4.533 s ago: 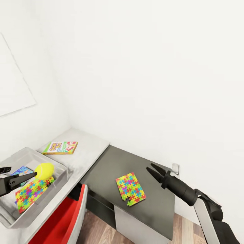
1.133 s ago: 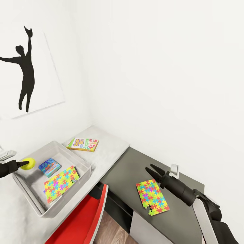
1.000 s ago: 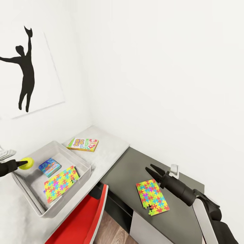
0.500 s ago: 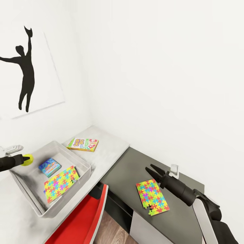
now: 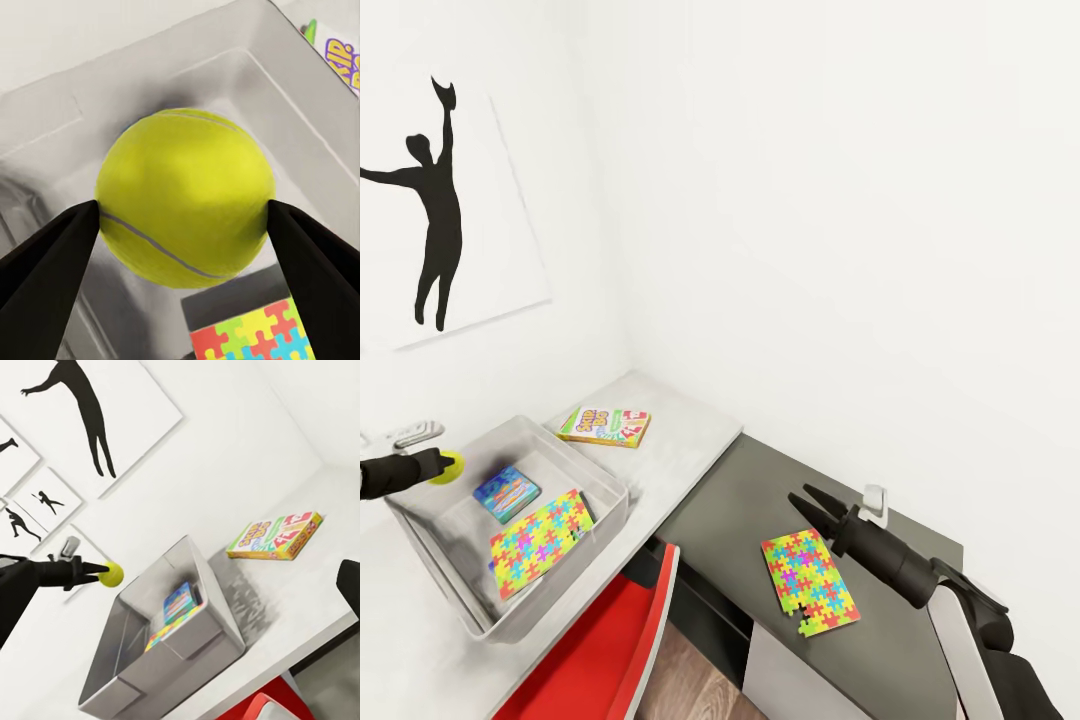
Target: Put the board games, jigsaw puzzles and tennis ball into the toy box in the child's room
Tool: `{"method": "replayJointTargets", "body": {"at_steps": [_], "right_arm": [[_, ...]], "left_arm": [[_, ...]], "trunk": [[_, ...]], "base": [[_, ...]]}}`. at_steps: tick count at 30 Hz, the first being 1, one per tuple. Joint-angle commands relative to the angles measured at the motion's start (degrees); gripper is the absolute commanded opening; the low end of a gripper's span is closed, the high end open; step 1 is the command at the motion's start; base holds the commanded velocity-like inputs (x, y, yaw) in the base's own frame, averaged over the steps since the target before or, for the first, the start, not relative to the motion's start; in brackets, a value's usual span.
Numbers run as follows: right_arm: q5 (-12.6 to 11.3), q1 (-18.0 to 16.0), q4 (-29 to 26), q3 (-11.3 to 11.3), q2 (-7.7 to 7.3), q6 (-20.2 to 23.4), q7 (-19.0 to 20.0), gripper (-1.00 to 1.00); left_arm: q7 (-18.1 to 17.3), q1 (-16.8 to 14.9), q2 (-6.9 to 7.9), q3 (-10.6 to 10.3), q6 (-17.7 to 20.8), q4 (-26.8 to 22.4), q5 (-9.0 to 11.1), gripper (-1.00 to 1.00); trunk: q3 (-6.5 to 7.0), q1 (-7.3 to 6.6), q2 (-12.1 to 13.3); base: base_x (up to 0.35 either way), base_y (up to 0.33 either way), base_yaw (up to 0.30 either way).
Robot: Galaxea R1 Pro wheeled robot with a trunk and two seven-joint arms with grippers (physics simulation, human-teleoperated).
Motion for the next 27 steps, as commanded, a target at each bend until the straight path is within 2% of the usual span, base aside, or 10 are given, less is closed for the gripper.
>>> {"method": "replayJointTargets", "body": {"at_steps": [1, 3, 8, 11, 17, 27], "right_arm": [[-0.37, -0.05, -0.02, -0.03, -0.02, 0.43, 0.04, 1.00], [-0.37, -0.05, -0.04, -0.03, -0.05, 0.41, 0.04, 1.00], [-0.37, -0.05, -0.04, -0.07, -0.06, 0.39, 0.05, 1.00], [-0.37, -0.05, -0.03, -0.07, -0.02, 0.39, 0.05, 1.00], [-0.37, -0.05, 0.02, -0.12, -0.03, 0.39, -0.01, 1.00], [-0.37, -0.05, 0.03, -0.13, 0.02, 0.39, -0.13, 1.00]], "left_arm": [[0.14, -0.21, -0.02, 0.07, 0.27, 0.21, 0.05, -1.00], [0.91, -0.51, -0.05, -0.66, 0.22, 0.69, 0.01, -1.00], [3.16, -0.89, -0.01, -5.90, 0.18, 1.58, -0.02, -1.00], [4.18, -1.46, -0.04, -7.52, 0.17, 2.43, -0.02, -1.00], [4.84, -2.41, -0.07, -8.37, 0.17, 3.67, -0.10, -1.00], [7.28, -2.60, -0.07, -8.51, 0.17, 4.65, -0.11, -1.00]], "trunk": [[-0.12, 0.03, -0.12], [-0.12, 0.03, -0.12], [-0.12, 0.03, -0.12], [-0.12, 0.03, -0.12], [-0.12, 0.03, -0.12], [-0.12, 0.03, -0.12]], "base": [[0.000, 0.000, 0.000], [0.000, 0.000, 0.000], [0.000, 0.000, 0.000], [0.000, 0.000, 0.000], [0.000, 0.000, 0.000], [0.000, 0.000, 0.000]]}}
